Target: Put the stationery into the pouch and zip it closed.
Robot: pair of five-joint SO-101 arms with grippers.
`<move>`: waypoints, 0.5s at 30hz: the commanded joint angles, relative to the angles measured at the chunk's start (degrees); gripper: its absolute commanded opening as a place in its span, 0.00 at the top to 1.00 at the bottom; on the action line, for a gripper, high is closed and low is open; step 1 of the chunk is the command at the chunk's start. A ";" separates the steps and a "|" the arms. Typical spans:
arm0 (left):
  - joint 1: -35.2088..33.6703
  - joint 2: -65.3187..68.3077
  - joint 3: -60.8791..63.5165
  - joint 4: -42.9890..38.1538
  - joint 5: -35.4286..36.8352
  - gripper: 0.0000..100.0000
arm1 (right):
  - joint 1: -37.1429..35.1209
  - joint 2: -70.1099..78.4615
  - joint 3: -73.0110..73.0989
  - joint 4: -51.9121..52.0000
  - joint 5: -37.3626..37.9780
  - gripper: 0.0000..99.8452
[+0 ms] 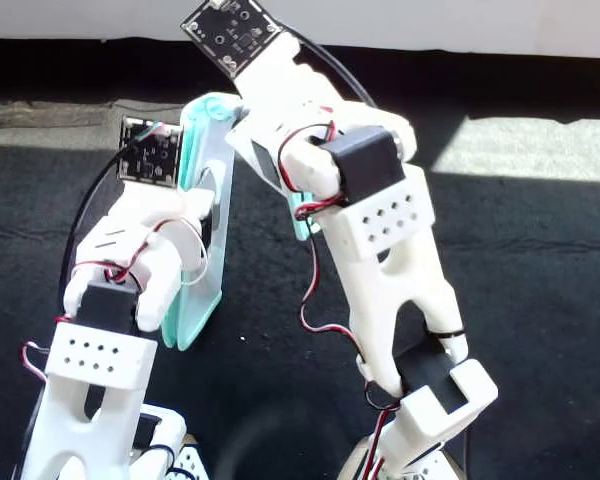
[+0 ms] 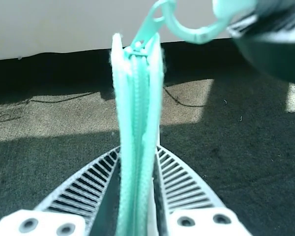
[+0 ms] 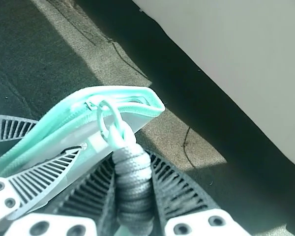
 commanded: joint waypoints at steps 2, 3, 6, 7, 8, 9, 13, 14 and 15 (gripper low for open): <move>0.22 -7.87 -0.66 6.33 0.09 0.90 | -1.89 -1.71 -1.98 0.13 -0.44 0.99; 0.22 -10.15 -0.84 7.03 0.09 0.90 | -1.98 -1.98 -1.89 0.13 -0.44 0.99; 0.22 -15.60 -0.92 7.21 0.09 0.90 | -2.15 -2.42 -1.89 0.13 -0.44 0.99; 0.22 -16.66 -0.92 7.21 0.09 0.90 | -2.51 -2.42 -1.89 0.13 -0.44 0.99; 0.22 -17.27 -1.01 7.21 0.09 0.90 | -3.03 -2.51 -1.89 0.22 -0.44 0.99; 0.22 -17.63 -1.10 7.21 0.09 0.90 | -3.56 -2.51 -2.24 1.10 -0.44 0.99; 0.13 -17.63 -2.68 7.56 0.09 0.90 | -6.20 -2.59 -2.51 4.70 -0.44 0.99; 0.22 -17.80 -3.21 7.56 0.09 0.90 | -6.37 -2.59 -2.51 5.14 -0.44 0.99; 0.22 -17.89 -3.82 7.56 0.09 0.90 | -6.46 -2.59 -2.51 5.32 -0.44 0.99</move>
